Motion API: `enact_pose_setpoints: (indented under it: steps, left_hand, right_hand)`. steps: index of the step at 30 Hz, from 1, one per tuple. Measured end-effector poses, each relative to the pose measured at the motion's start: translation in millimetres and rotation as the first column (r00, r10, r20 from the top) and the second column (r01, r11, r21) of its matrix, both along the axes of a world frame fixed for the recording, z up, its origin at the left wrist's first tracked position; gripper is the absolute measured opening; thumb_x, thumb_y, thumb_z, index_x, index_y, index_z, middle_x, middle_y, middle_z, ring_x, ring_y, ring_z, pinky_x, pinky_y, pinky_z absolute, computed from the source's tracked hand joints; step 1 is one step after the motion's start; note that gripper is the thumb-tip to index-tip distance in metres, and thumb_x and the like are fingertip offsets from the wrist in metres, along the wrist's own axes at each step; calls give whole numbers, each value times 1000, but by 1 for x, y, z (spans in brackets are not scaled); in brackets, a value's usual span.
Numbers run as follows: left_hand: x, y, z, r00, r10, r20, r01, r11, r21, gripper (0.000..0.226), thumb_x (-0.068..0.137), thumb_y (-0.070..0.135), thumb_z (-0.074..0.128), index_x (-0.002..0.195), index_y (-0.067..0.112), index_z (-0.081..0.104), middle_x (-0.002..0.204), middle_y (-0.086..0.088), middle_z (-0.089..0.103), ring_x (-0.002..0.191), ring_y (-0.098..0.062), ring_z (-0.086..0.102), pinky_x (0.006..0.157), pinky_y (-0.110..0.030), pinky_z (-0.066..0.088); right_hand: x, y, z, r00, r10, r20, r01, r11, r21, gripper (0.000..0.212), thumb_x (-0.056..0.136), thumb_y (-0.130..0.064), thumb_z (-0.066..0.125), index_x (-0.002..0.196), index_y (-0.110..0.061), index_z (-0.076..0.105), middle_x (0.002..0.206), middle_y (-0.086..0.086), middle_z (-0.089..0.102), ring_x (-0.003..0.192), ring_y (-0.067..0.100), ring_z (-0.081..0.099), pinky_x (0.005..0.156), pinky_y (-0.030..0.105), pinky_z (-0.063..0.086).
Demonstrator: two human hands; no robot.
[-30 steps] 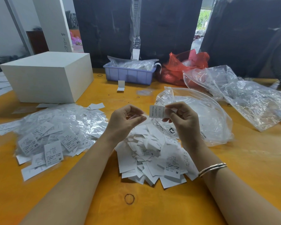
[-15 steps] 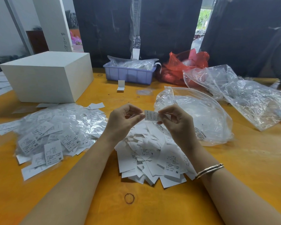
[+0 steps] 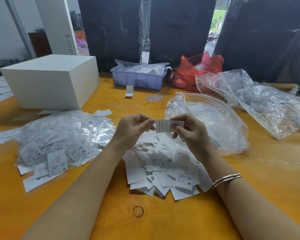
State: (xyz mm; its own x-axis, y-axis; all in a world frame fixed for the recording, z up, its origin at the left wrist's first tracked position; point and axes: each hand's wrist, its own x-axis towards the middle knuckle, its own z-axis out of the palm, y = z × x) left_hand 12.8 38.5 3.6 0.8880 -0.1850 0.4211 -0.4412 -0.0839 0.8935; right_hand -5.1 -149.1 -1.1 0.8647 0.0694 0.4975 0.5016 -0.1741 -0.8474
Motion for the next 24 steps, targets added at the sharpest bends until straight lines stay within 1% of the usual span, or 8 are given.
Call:
enact_pose_setpoints:
  steps: [3, 6, 9, 11, 14, 16, 19, 24]
  left_hand:
    - [0, -1, 0, 1000, -2, -6, 2, 1000, 18, 5, 82, 19, 65, 81, 14, 66, 63, 11, 68, 61, 3, 61, 61, -10, 47]
    - [-1, -1, 0, 1000, 7, -20, -7, 1000, 15, 15, 72, 29, 67, 79, 17, 67, 63, 13, 68, 61, 3, 61, 61, -10, 47]
    - [0, -1, -2, 1000, -8, -28, 10, 998, 54, 9, 73, 26, 70, 78, 19, 68, 67, 12, 68, 65, 3, 62, 61, -10, 47]
    - [0, -2, -4, 999, -30, -32, 33, 997, 74, 5, 75, 23, 70, 78, 19, 69, 68, 11, 69, 67, 2, 63, 61, -11, 48]
    - [2, -3, -6, 999, 7, -42, -6, 1000, 23, 2, 77, 21, 70, 78, 19, 68, 67, 13, 69, 66, 3, 63, 61, -10, 47]
    - [3, -1, -5, 997, 53, -52, -54, 998, -28, 6, 76, 24, 70, 78, 20, 68, 67, 16, 69, 66, 4, 63, 61, -9, 46]
    - [3, -2, -5, 997, 59, -58, -61, 998, -34, 13, 70, 33, 69, 77, 22, 67, 68, 16, 70, 66, 4, 63, 60, -10, 47]
    - [3, -4, -10, 997, 37, -65, -36, 999, 18, 12, 68, 34, 71, 74, 24, 69, 70, 10, 71, 70, -7, 68, 65, -18, 53]
  right_hand:
    - [0, 1, -1, 1000, 6, 2, -6, 1000, -8, 30, 84, 12, 55, 86, -17, 62, 82, 4, 66, 59, 7, 61, 57, 17, 50]
    - [0, 3, -1, 1000, 24, 3, -24, 999, -44, 31, 83, 11, 56, 87, -19, 63, 81, 4, 66, 59, 11, 62, 59, 21, 52]
    - [-1, 6, -2, 998, 63, -26, -65, 996, -68, 31, 83, 11, 56, 90, -17, 65, 79, 6, 66, 59, 12, 62, 59, 21, 50]
    - [-2, 10, -3, 995, 80, -56, -84, 994, -75, 26, 85, 6, 59, 96, -18, 63, 79, 6, 65, 60, 12, 62, 60, 22, 50]
    - [0, 13, -3, 994, 40, -101, -36, 998, 43, 21, 87, -7, 62, 104, -18, 57, 76, 11, 65, 61, 11, 62, 60, 20, 48]
    - [1, 11, -2, 991, -7, -131, 26, 990, 140, 13, 88, -8, 62, 99, -15, 59, 73, 5, 67, 60, 11, 62, 58, 20, 48]
    - [1, 11, -3, 992, -32, -120, 40, 997, 63, 8, 86, -2, 63, 85, -10, 63, 72, 4, 69, 57, 11, 63, 56, 17, 47]
    - [-1, 26, -9, 997, -14, -81, 11, 999, -38, 12, 83, 2, 65, 83, -10, 67, 72, 6, 68, 60, 11, 64, 58, 20, 52]
